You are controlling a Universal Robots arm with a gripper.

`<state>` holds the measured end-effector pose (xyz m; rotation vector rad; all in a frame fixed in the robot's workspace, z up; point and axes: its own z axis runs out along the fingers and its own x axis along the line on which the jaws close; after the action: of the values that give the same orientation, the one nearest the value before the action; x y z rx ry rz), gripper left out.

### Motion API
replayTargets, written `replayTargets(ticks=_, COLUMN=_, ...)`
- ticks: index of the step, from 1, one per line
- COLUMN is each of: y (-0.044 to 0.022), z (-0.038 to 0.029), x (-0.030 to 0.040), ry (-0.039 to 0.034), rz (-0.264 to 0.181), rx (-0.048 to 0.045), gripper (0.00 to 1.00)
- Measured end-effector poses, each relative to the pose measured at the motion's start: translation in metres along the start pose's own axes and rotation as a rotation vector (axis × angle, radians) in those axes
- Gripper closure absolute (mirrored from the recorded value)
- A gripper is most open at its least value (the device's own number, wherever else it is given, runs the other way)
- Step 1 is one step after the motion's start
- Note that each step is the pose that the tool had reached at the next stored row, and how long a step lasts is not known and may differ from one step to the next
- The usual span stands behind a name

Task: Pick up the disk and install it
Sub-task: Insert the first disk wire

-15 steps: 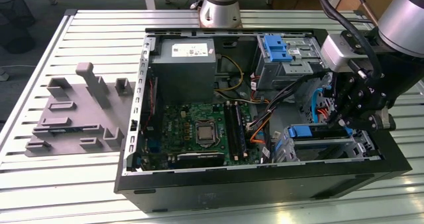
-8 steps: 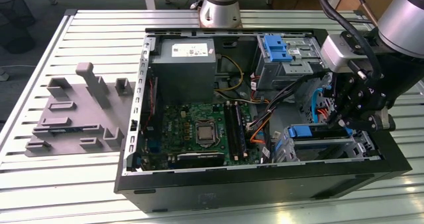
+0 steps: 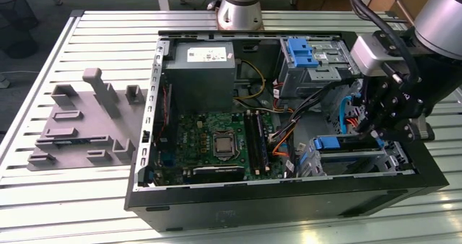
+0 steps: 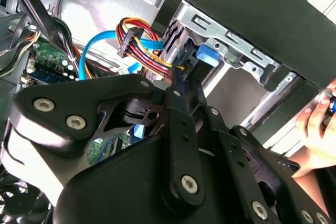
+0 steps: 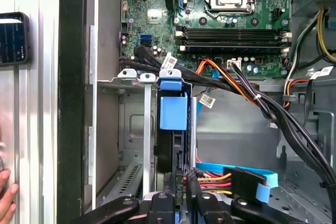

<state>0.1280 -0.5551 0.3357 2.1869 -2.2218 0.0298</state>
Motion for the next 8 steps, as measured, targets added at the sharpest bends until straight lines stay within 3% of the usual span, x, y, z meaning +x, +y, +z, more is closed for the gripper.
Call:
replayTargets(ticks=4, y=0.0, z=-0.0071, x=0.0002, ry=0.0, rz=0.0, rx=0.0, gripper=0.76)
replayTargets(ticks=8, y=0.0, z=-0.0084, x=0.0002, ry=-0.0003, rz=0.0, rx=0.0, gripper=0.78)
